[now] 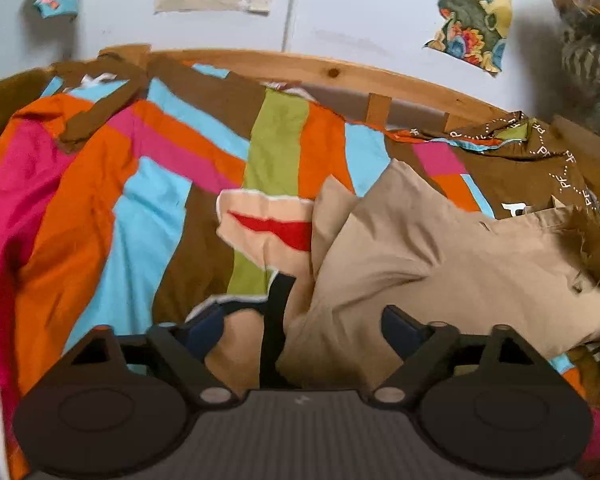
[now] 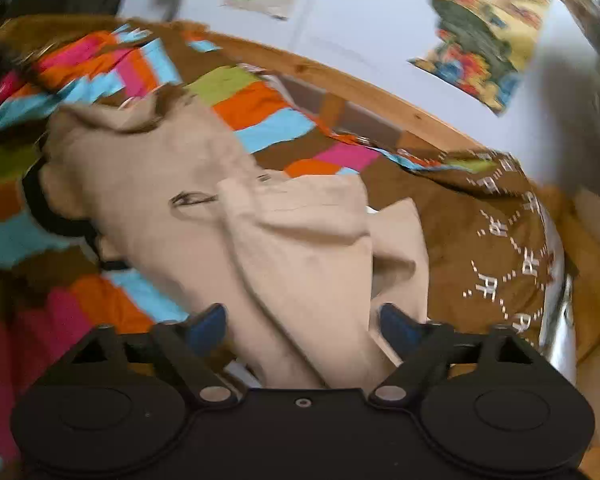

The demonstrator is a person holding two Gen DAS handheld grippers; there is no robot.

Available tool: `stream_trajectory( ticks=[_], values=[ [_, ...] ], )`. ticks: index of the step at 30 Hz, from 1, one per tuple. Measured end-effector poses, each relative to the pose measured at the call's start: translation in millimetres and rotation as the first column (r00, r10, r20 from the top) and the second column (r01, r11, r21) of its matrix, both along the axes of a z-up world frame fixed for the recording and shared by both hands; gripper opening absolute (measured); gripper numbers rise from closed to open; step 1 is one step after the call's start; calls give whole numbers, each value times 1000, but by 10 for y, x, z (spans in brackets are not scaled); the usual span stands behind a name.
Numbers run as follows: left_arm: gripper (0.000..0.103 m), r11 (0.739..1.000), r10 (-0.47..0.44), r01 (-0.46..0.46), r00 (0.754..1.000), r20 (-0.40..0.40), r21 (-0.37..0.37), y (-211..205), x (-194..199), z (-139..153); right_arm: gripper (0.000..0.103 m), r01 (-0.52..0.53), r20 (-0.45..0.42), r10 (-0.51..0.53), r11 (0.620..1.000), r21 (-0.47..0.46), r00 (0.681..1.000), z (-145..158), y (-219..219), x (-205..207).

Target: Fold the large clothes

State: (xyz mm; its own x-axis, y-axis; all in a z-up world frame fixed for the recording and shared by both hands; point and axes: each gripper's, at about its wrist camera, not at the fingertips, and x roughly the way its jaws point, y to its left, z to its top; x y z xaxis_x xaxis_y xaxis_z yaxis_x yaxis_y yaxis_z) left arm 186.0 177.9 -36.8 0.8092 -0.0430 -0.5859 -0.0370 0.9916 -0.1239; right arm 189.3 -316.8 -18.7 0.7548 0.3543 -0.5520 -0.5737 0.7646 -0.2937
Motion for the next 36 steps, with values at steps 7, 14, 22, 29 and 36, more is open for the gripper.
stream_trajectory(
  ticks=[7, 14, 22, 29, 36],
  values=[
    [12, 947, 93, -77, 995, 36, -312, 368, 108, -155, 14, 210, -37, -207, 950, 231, 978, 239, -126, 310],
    [13, 893, 150, -178, 984, -99, -414, 608, 197, -417, 9, 558, -174, -537, 731, 393, 826, 229, -556, 725],
    [44, 905, 140, -166, 986, -96, -391, 627, 27, -309, 30, 651, -307, -576, 638, 412, 758, -92, -802, 775],
    [14, 912, 67, -105, 992, -109, -397, 558, 103, -360, 66, 570, -297, -490, 652, 499, 820, -106, -902, 84],
    [7, 903, 128, -168, 984, -125, -396, 502, -40, -170, 24, 605, -344, -502, 595, 528, 794, -331, -888, 85]
  ],
)
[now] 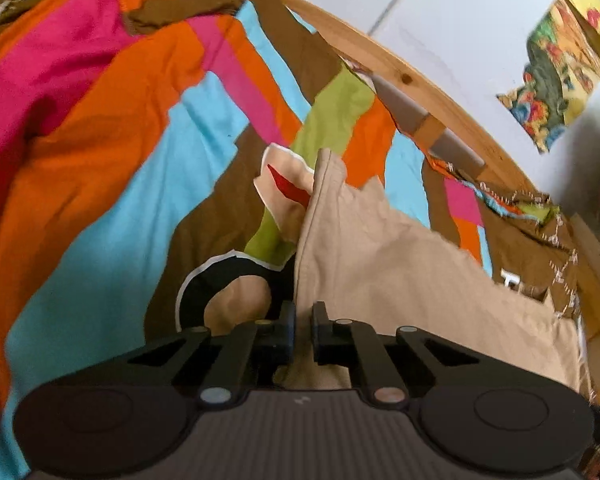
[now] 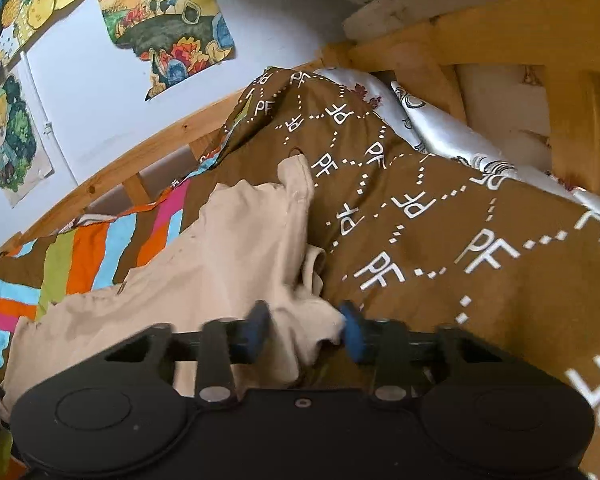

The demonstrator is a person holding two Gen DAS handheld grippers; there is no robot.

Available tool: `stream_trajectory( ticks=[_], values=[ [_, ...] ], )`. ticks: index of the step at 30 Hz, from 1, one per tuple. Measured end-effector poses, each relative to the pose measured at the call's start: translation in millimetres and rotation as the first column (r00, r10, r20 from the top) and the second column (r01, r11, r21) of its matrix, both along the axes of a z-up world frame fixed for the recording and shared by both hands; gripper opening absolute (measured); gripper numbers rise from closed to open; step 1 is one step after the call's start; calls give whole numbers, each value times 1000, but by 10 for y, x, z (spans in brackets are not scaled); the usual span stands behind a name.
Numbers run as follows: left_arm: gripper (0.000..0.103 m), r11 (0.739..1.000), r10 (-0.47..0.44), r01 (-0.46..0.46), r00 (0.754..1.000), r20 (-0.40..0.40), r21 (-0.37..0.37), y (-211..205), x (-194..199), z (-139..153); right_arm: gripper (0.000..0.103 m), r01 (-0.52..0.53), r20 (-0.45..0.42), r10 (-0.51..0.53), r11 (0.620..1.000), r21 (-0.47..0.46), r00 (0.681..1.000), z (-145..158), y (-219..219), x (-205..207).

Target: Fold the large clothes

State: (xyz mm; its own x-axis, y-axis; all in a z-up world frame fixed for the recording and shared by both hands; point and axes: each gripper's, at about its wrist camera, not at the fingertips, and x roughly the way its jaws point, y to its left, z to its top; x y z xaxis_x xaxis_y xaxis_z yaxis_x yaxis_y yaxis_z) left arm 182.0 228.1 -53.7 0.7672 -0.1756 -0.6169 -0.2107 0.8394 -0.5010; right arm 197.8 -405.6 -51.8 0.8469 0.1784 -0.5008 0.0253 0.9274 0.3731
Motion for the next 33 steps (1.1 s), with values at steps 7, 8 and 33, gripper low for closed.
stream_trajectory(
  ticks=[7, 8, 33],
  values=[
    [6, 999, 11, -11, 1000, -9, 33, 0, -351, 388, 12, 79, -20, -78, 994, 81, 997, 259, 6, -111],
    [6, 1000, 6, -5, 1000, -28, 28, 25, -335, 357, 11, 75, -22, -74, 993, 95, 997, 342, 9, -179],
    [8, 968, -87, 117, 986, -141, 224, -164, -31, -131, 4, 102, -29, -110, 972, -210, 993, 132, 195, -341]
  ],
)
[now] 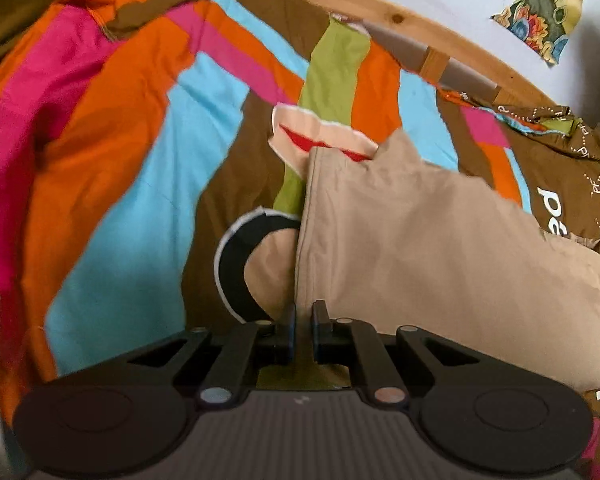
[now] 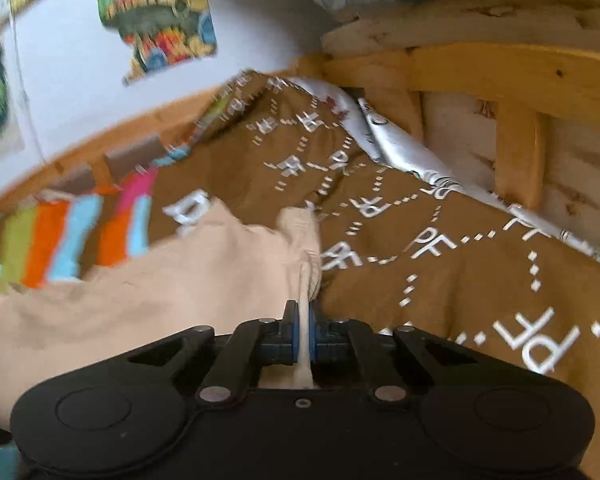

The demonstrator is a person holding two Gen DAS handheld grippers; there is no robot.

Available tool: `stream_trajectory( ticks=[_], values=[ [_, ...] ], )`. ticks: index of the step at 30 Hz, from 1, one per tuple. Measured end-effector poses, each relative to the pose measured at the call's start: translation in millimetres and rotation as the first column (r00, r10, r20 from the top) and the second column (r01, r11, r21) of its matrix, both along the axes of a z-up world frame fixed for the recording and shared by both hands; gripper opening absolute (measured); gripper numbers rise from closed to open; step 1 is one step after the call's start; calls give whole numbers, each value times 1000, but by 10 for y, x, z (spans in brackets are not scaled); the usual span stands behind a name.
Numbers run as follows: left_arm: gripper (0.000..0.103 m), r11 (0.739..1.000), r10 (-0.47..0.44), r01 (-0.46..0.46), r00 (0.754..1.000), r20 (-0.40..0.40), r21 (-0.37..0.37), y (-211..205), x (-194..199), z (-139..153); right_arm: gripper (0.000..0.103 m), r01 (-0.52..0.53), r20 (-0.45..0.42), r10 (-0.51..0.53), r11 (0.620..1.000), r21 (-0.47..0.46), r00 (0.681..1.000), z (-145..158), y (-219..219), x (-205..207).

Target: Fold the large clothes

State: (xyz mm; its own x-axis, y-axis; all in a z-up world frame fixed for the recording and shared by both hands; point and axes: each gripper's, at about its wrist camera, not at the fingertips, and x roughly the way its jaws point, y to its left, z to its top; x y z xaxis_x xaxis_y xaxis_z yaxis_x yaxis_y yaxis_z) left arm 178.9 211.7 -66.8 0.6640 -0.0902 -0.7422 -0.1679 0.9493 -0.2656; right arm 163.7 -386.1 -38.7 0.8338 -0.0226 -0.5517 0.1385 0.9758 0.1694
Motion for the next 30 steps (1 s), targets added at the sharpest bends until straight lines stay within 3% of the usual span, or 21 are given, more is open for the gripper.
stream_trajectory(
  ticks=[4, 5, 6, 9, 12, 16, 20, 24, 26, 28, 30],
  values=[
    [12, 1000, 18, -17, 1000, 22, -22, 48, -53, 39, 5, -39, -23, 36, 991, -131, 999, -266, 75, 36],
    [19, 1000, 29, -29, 999, 34, -6, 38, -95, 88, 5, -46, -18, 44, 985, -168, 999, -289, 119, 11],
    [34, 999, 42, -44, 998, 50, 28, 8, -140, 152, 6, -48, -16, 46, 982, -185, 999, -297, 143, -9],
    [64, 991, 38, -57, 988, 152, 125, -146, -266, 377, 15, -31, 10, 33, 987, -155, 999, -224, 121, -75],
    [73, 980, -40, -8, 970, 241, 197, -423, -223, 619, 26, -35, 75, 50, 980, -195, 996, -40, 225, -164],
    [76, 970, -160, 102, 950, 266, 219, -982, 85, 751, 43, -139, 173, 195, 946, -294, 965, 201, 627, -73],
    [83, 960, -265, 229, 929, 259, 164, -1494, 542, 590, 46, -337, 164, 412, 874, -349, 896, 230, 1232, 309],
    [83, 964, -243, 218, 953, 179, 150, -1682, 828, 262, 48, -484, 85, 554, 784, -388, 828, 59, 1791, 684],
    [83, 960, -249, 224, 957, 148, 169, -1697, 858, 58, 48, -487, 38, 545, 776, -401, 838, -107, 1937, 816],
    [88, 948, -274, 236, 946, 170, 215, -1759, 822, -111, 51, -495, -17, 529, 782, -378, 849, -269, 1946, 886],
    [96, 932, -306, 256, 935, 179, 256, -1827, 801, -219, 54, -492, -3, 523, 799, -347, 852, -367, 1889, 902]
  ],
)
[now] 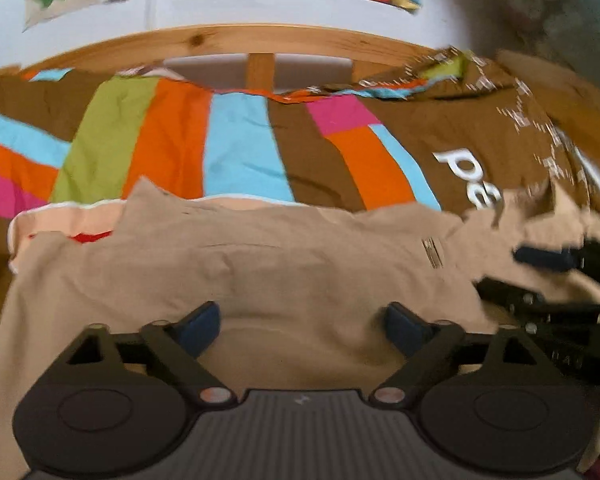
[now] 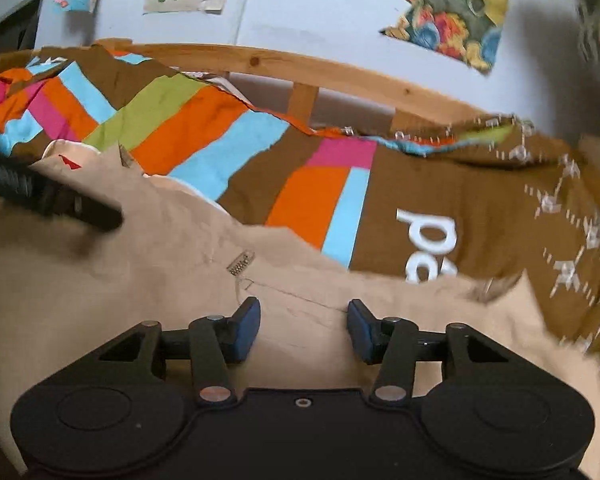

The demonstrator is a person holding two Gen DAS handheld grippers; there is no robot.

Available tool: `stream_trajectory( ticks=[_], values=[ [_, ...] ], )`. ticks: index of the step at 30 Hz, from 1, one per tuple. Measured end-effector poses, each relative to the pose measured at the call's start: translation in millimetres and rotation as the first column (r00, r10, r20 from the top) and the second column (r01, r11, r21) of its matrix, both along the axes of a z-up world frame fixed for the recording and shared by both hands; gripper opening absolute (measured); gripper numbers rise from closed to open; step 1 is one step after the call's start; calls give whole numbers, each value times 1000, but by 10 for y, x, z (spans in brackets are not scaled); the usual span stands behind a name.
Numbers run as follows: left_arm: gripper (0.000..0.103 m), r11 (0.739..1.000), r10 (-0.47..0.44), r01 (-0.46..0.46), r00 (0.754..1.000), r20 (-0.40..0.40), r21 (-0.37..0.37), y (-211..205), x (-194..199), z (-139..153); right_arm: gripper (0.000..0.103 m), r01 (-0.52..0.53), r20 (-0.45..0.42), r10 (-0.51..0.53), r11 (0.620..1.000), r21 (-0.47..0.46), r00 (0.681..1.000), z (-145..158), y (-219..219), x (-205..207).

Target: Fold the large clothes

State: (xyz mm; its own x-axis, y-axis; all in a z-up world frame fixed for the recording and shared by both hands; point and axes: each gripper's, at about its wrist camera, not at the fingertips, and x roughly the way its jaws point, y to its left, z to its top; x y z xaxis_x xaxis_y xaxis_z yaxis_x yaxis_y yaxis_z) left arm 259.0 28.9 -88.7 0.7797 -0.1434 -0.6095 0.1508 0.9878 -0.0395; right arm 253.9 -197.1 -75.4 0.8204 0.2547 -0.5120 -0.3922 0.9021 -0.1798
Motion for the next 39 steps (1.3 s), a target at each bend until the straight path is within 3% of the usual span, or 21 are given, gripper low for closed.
stream_trajectory(
  ticks=[2, 4, 6, 9, 13, 15, 17, 21, 23, 25, 27, 29, 33, 37, 39],
  values=[
    [99, 1000, -9, 9, 1000, 27, 3, -7, -27, -122, 55, 7, 2, -7, 1000, 27, 1000, -78, -13, 6],
    [100, 1000, -4, 4, 1000, 30, -2, -20, -32, -174, 57, -1, 44, 1, 1000, -4, 999, -145, 49, -30],
    [100, 1000, -9, 9, 1000, 26, -4, -21, -46, -140, 57, -13, 81, 13, 1000, -11, 997, -239, 65, -45],
    [99, 1000, 7, -7, 1000, 2, -14, 42, -88, -3, 58, -21, 48, 20, 1000, 23, 999, -266, -6, 3],
    [99, 985, 100, -100, 995, -7, -138, 355, -358, 292, 67, -46, 0, 46, 990, 136, 999, -73, -243, -25],
    [100, 980, 116, -119, 993, -32, -161, 509, -493, 406, 79, 37, 91, -51, 988, 148, 995, 79, -444, -229],
    [100, 977, 138, -146, 988, -61, -154, 636, -665, 496, 84, 127, 150, -149, 981, 143, 977, 180, -648, -409],
    [102, 979, 170, -180, 980, -101, -100, 871, -1052, 640, 82, 282, 93, -292, 954, 102, 952, 82, -910, -395],
    [102, 964, 222, -234, 969, -109, -123, 1004, -1221, 659, 84, 288, 15, -290, 956, 61, 957, -85, -936, -299],
    [102, 934, 251, -279, 957, -147, -221, 1156, -1321, 600, 84, 286, 16, -287, 956, 62, 958, -187, -939, -287],
    [102, 890, 252, -314, 943, -218, -331, 1270, -1331, 489, 84, 286, 17, -287, 957, 58, 958, -204, -934, -285],
    [102, 865, 207, -308, 938, -276, -396, 1299, -1283, 423, 85, 285, 16, -287, 956, 61, 958, -205, -934, -284],
    [102, 840, 169, -293, 941, -292, -457, 1313, -1197, 349, 87, 284, 13, -286, 955, 81, 958, -168, -946, -331],
    [102, 780, 164, -324, 931, -325, -536, 1367, -1087, 183, 91, 303, 14, -305, 950, 77, 952, -161, -981, -392],
    [102, 774, 175, -334, 929, -325, -538, 1364, -1013, 127, 95, 305, 15, -307, 949, 72, 952, -158, -971, -416]
  ],
)
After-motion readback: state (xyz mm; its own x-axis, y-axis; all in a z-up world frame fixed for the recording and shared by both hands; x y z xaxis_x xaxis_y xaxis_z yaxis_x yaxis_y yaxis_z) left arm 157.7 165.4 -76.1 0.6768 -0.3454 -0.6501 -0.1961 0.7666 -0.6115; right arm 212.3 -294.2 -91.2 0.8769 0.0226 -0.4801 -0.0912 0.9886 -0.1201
